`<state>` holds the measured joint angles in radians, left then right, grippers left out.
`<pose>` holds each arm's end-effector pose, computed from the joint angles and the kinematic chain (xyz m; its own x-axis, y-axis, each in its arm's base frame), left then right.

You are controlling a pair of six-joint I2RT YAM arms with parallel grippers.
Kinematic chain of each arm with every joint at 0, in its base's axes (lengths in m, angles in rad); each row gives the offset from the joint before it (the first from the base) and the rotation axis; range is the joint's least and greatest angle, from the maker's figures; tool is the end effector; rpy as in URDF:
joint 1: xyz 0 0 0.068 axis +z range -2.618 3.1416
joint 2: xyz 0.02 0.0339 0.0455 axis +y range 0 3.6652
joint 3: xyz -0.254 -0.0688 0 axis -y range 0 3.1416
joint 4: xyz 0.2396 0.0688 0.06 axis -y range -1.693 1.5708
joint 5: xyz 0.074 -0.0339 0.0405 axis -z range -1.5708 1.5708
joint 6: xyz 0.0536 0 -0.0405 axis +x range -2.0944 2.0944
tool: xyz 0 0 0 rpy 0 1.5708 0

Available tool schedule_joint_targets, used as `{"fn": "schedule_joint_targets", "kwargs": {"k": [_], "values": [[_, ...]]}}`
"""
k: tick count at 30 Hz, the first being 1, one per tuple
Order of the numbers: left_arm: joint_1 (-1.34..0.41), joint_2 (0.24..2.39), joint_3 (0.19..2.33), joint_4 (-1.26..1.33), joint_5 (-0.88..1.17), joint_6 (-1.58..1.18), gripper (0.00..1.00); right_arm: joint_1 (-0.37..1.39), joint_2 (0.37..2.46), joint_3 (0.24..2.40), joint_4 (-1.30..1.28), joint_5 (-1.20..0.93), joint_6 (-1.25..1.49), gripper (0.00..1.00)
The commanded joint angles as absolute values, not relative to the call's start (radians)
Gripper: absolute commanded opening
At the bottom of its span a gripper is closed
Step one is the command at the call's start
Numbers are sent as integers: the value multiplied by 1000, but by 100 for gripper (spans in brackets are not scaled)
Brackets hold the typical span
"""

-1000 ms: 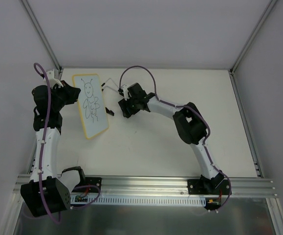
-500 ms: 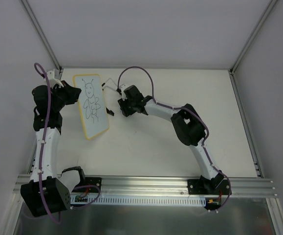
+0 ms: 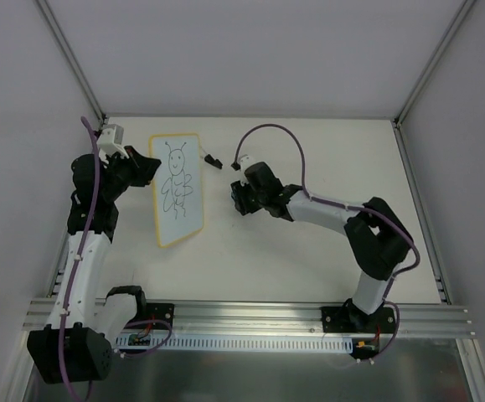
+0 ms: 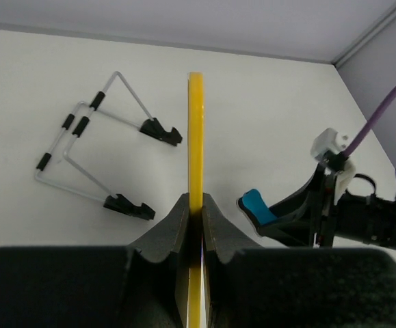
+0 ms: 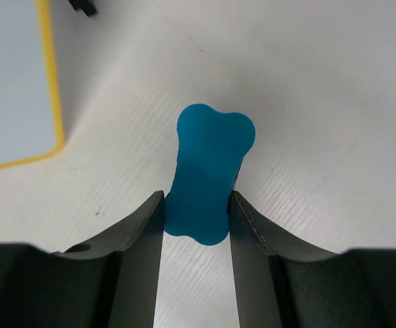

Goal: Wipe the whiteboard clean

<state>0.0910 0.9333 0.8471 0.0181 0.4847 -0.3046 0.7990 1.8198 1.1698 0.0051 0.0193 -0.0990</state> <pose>0.2351 -0.0036 0.3485 -0.1794 -0.2828 -0.9422 0.3446 0.8790 -0.3295 0.2878 0.2943 0.1857 -0.3474 -0.4987 -0.7941 -0.7437 0.6623 -0.0905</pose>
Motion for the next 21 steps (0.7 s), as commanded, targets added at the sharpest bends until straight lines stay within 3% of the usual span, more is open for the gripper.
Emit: {"fn": "schedule_joint_targets", "kwargs": {"k": [1, 7, 21], "values": [[29, 861, 807, 141, 459, -342, 0, 805, 1645, 1083, 199, 43, 0, 0], [-73, 761, 692, 201, 387, -362, 0, 857, 1565, 1067, 362, 80, 69, 0], [-167, 689, 578, 279, 298, -284, 0, 994, 1792, 1325, 511, 61, 101, 0]]}}
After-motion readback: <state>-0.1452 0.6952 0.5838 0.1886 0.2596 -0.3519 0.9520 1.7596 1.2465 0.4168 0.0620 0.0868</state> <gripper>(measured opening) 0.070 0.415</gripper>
